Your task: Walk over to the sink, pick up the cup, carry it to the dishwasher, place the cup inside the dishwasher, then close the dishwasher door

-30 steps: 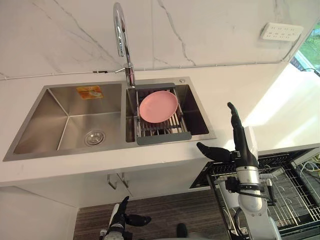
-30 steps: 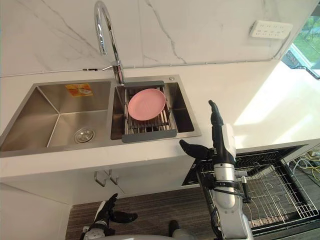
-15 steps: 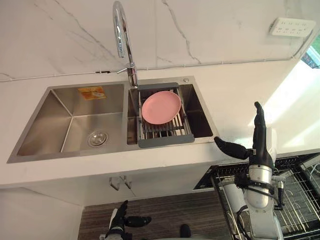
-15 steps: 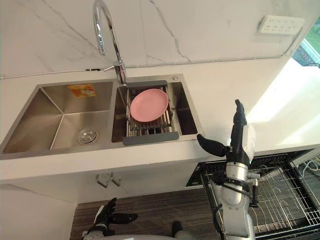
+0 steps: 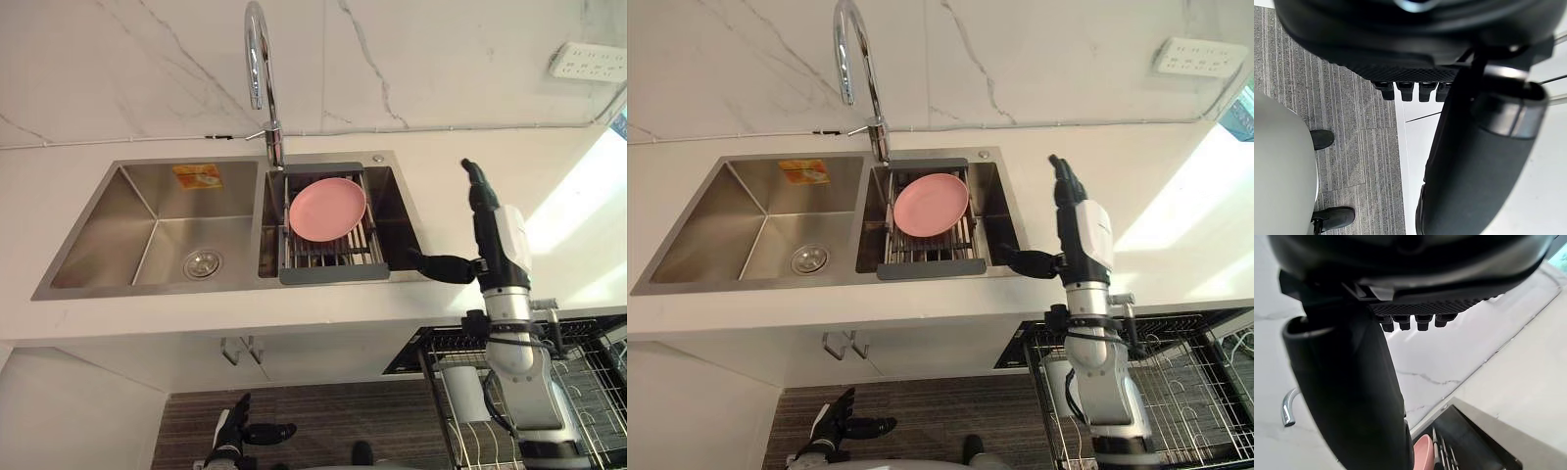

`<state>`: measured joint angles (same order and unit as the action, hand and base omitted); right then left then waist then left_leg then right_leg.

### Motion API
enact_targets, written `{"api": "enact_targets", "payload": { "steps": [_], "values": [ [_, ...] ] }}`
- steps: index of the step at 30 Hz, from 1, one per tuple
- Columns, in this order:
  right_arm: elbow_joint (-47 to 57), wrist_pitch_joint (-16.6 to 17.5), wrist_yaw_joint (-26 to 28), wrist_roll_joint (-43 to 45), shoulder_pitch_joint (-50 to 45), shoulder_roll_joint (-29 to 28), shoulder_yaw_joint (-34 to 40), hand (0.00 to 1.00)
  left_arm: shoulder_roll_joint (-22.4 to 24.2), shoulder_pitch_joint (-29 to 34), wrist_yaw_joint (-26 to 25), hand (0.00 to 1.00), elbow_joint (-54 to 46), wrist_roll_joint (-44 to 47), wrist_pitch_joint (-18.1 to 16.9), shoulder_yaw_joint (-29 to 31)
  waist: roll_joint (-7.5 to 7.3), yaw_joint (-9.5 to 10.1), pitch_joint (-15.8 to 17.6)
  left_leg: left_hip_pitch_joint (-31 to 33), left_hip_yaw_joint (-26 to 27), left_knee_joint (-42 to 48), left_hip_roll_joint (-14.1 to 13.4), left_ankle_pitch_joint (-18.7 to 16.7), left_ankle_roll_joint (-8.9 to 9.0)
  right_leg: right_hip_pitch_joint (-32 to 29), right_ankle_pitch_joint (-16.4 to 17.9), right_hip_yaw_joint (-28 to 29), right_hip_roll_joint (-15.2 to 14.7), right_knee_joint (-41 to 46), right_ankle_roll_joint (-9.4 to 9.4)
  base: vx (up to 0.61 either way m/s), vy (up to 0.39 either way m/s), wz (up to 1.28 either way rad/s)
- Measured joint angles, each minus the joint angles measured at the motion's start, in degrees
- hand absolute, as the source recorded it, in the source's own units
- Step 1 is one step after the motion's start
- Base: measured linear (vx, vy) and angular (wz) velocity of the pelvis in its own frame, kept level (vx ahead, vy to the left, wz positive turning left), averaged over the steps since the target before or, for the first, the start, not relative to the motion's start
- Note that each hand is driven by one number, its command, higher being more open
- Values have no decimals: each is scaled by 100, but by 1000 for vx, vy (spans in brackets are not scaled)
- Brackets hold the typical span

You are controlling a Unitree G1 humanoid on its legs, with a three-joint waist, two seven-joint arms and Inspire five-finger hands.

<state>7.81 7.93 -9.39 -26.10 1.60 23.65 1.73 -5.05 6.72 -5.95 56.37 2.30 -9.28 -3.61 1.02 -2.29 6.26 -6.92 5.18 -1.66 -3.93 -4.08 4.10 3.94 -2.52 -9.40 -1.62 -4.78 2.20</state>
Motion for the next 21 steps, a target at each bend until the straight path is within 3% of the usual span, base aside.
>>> {"api": "enact_targets", "payload": {
  "steps": [10, 21],
  "values": [
    [-818, 158, 295, -18, 966, 809, -1009, 100, -48, 10, 88, 100, -42, 0, -80, 1, -81, 10, 53, 99, -95, -13, 5, 45, 5, -54, 0, -76, -3, -1, 0, -30, 2, 4],
    [-1854, 133, 333, -520, 1975, 1045, -1607, 100, -60, 19, 92, 100, -63, 0, -106, 5, -93, 11, 77, 151, -182, -20, 14, 97, 5, -80, -9, -156, -13, 0, -13, -20, 0, 3]
  ]
}}
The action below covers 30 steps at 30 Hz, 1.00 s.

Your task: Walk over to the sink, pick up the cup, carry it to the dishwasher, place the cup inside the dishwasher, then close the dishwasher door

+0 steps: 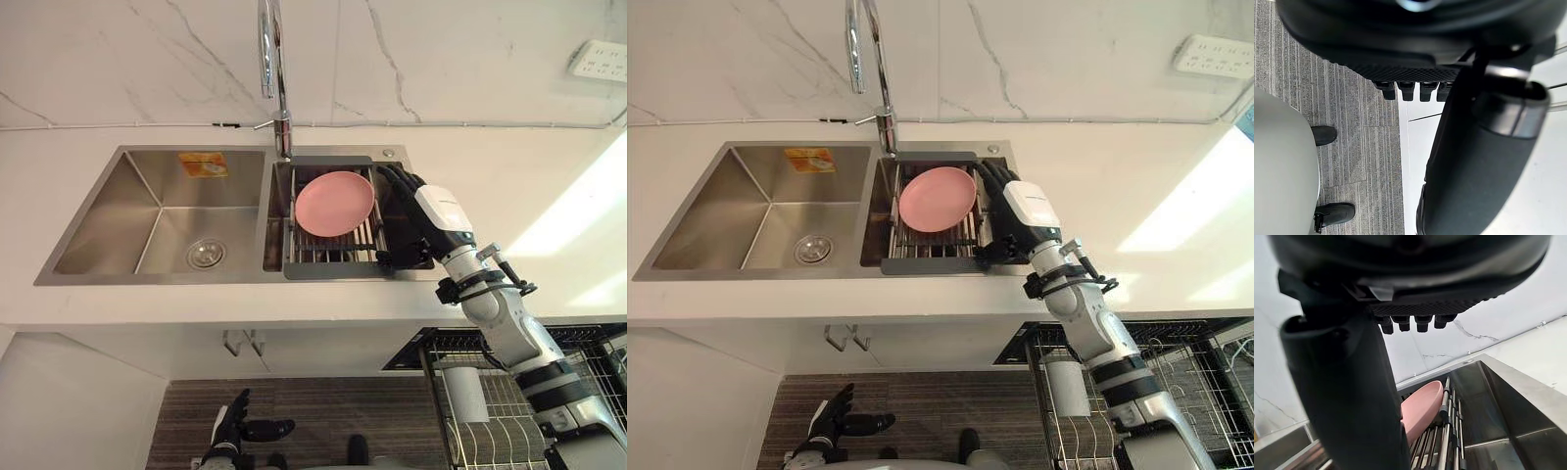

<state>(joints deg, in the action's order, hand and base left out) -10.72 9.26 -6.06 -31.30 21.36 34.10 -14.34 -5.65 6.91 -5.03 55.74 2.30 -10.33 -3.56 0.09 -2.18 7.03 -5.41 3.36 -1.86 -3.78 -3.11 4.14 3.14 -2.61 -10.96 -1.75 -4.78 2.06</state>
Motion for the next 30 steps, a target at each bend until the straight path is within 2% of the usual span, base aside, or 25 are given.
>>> {"api": "enact_targets", "payload": {
  "steps": [11, 22, 30],
  "values": [
    [-486, -361, -223, -574, 426, -84, -18, 100, 55, 9, -38, 100, -190, 3, 0, 99, 50, 113, 200, 91, -126, 0, 31, 54, -17, -28, -11, -81, -31, 0, -16, -29, 5, 5],
    [-760, -688, -777, -1154, 626, -526, 158, 100, 137, 8, -141, 100, -272, 1, -11, 97, 209, 138, 373, 169, -177, 4, 58, 65, -16, -67, -10, -127, -63, 8, -14, -9, 3, 1],
    [-905, -953, -1126, -1343, 773, -807, 511, 100, 164, 8, -220, 100, -369, 1, -14, 91, 249, 176, 473, 264, -221, 2, 67, 100, -11, -162, -10, -165, -80, 43, -14, -14, 1, 3]
  ]
}}
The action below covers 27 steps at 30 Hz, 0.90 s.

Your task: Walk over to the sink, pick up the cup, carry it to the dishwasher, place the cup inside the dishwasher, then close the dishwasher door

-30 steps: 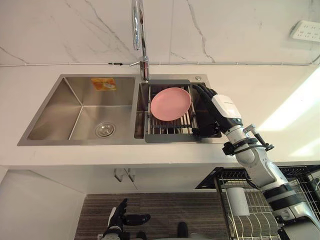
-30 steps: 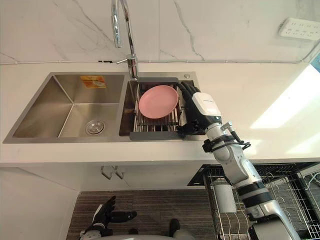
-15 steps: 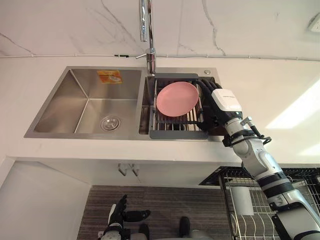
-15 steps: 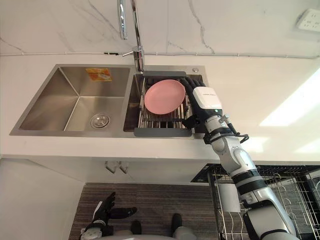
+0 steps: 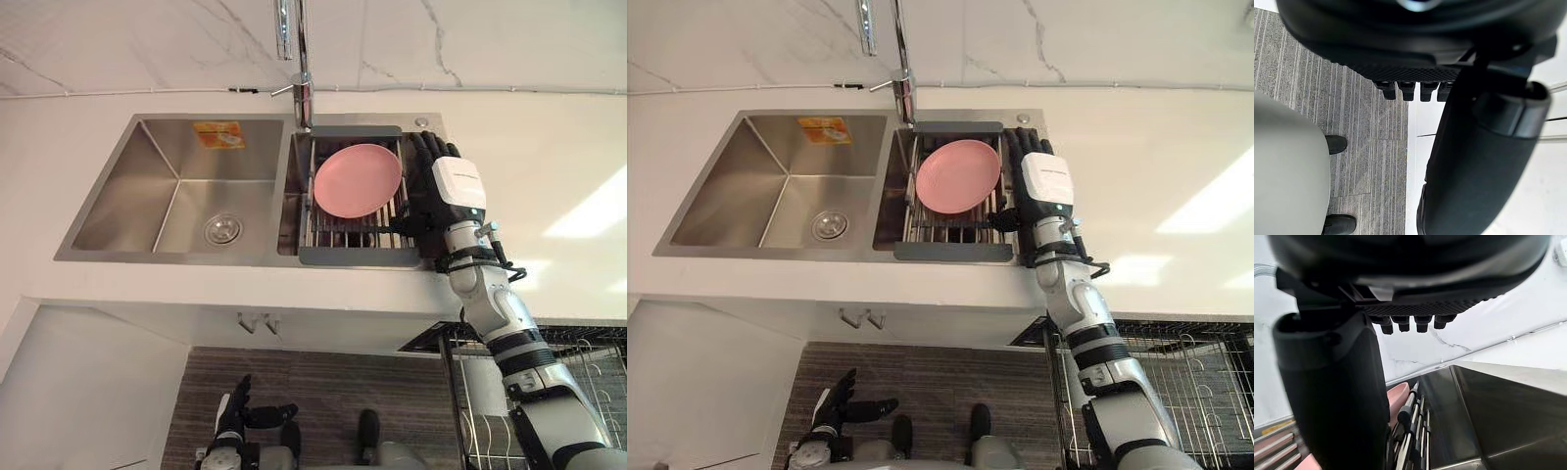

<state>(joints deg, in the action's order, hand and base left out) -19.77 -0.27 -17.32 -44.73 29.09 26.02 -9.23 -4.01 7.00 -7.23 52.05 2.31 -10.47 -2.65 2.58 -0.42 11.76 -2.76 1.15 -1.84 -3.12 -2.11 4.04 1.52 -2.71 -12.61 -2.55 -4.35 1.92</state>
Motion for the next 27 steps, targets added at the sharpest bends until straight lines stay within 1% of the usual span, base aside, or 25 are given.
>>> {"api": "enact_targets", "payload": {
  "steps": [6, 13, 18, 22, 27],
  "values": [
    [-20, -165, -184, -53, 96, -101, 33, 100, 17, 0, -25, 100, -33, 0, -6, -5, 31, 44, 20, 73, -34, 3, 14, 34, 12, -76, 1, -28, -23, 53, 1, -15, 3, 3],
    [-302, -168, -213, -166, 331, -153, 32, 100, 25, -2, -23, 100, -39, 0, -88, -8, 49, 92, 36, 179, -135, -5, 29, 99, -10, -157, 2, -128, -45, 101, 2, -31, 2, 7],
    [-638, -164, -219, -167, 606, -145, -34, 100, 25, -40, -25, 100, -59, 3, -146, -4, 55, 108, 166, 225, -218, -13, 42, 151, -16, -181, 2, -200, -63, 133, 1, -36, 1, 9],
    [-811, -158, -218, -166, 847, -118, -121, 100, 20, -46, -41, 100, -56, 11, -178, -3, 57, 113, 182, 311, -229, -14, 47, 180, -17, -273, 0, -211, -72, 160, 0, -7, -1, 1],
    [-1157, -157, -219, -165, 1334, 31, -309, 100, 14, -109, -143, 100, -56, 109, -222, -7, 66, 135, 349, 388, -243, 6, 53, 195, -27, -359, 0, -222, -85, 213, 0, -4, 0, 1]
  ]
}}
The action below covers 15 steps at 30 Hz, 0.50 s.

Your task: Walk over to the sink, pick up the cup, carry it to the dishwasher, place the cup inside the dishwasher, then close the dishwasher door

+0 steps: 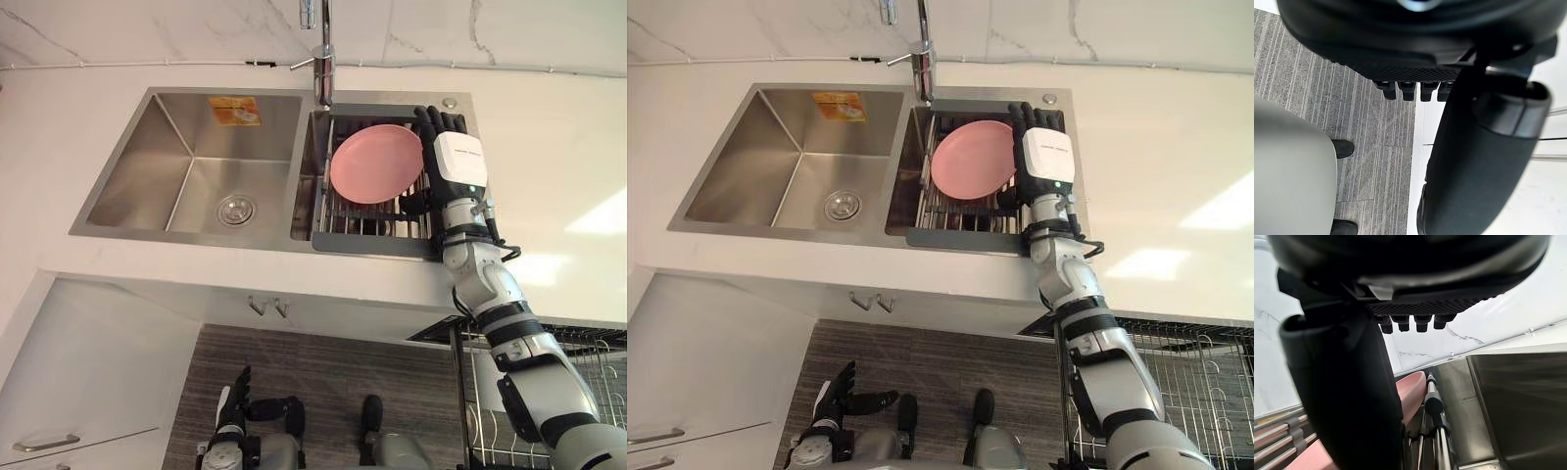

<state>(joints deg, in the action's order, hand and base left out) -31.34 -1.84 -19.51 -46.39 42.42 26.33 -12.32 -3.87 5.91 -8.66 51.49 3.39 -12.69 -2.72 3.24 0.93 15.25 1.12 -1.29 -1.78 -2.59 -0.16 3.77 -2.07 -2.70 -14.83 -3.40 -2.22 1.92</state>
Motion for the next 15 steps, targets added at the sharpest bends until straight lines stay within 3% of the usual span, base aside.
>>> {"api": "enact_targets", "payload": {
  "steps": [15],
  "values": [
    [-405, -48, -52, 0, 901, 558, -208, 100, -44, -271, -104, 100, 73, 119, -4, -107, 80, 71, 351, 384, -137, 96, 54, 87, -40, -310, -19, -123, -55, 103, -28, -10, 2, 4]
  ]
}}
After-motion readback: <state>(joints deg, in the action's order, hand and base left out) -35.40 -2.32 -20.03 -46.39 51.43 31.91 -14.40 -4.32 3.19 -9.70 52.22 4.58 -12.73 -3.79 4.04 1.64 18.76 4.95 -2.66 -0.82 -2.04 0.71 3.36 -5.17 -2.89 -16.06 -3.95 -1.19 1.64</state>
